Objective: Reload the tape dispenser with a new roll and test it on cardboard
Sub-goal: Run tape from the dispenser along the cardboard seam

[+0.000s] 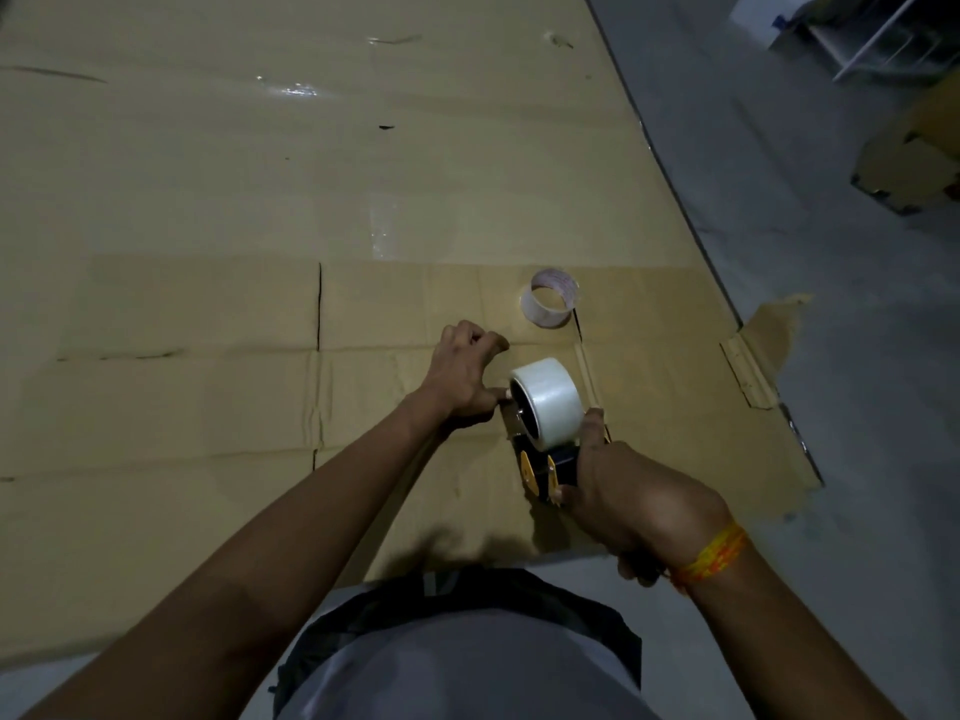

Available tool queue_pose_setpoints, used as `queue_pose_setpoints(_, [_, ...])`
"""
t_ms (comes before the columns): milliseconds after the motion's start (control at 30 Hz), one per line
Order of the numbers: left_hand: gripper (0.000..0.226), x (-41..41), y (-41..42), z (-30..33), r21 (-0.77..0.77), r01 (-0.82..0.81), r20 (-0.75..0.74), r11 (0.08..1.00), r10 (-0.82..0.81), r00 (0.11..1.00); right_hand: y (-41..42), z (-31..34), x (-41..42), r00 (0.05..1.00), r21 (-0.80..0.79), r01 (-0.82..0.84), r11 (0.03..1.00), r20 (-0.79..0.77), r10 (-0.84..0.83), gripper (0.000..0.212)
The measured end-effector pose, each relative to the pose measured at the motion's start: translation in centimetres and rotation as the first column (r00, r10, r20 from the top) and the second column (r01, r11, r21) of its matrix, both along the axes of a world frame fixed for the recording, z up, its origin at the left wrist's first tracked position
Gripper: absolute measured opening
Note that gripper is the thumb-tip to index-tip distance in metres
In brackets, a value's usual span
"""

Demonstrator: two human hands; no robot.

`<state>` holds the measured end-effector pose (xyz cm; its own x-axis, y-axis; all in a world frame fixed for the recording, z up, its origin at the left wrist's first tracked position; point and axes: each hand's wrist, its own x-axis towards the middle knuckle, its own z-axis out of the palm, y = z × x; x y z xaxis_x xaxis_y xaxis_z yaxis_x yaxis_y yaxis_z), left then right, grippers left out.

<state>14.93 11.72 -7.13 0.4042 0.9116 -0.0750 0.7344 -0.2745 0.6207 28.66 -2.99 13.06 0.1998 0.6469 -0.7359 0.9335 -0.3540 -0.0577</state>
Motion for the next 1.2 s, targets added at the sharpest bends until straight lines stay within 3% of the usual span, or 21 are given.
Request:
queue_pose_setpoints(433, [0.087, -0.1, -0.3, 0.7, -0.021, -0.009, -0.023, 1.000, 0.009, 1.000, -4.4, 1.1, 3.1, 0.991, 0.049, 0.055, 0.997, -0.127, -0.049, 0.101])
queue_pose_setpoints(733, [0.088, 1.0, -0.3, 2.1, -0.091, -0.067, -0.119, 0.994, 0.056, 0.991, -8.1, 0.1, 3.7, 0.984, 0.072, 0.054, 0.996, -0.172, -0.041, 0.104])
queue_pose_setpoints(967, [0.094, 3.2, -1.3, 1.9, 0.006, -0.178, -0.190, 0.984, 0.176, 0.966, -10.6, -3.3, 4.2, 0.994, 0.268, 0.086, 0.960, -0.087, -0.064, 0.106])
queue_pose_setpoints(1200, [0.112, 3.9, -2.3, 2.3, -0.008, -0.220, -0.196, 0.975, 0.214, 0.957, -12.9, -3.9, 5.1, 0.982, 0.212, 0.102, 0.972, -0.175, -0.065, 0.113])
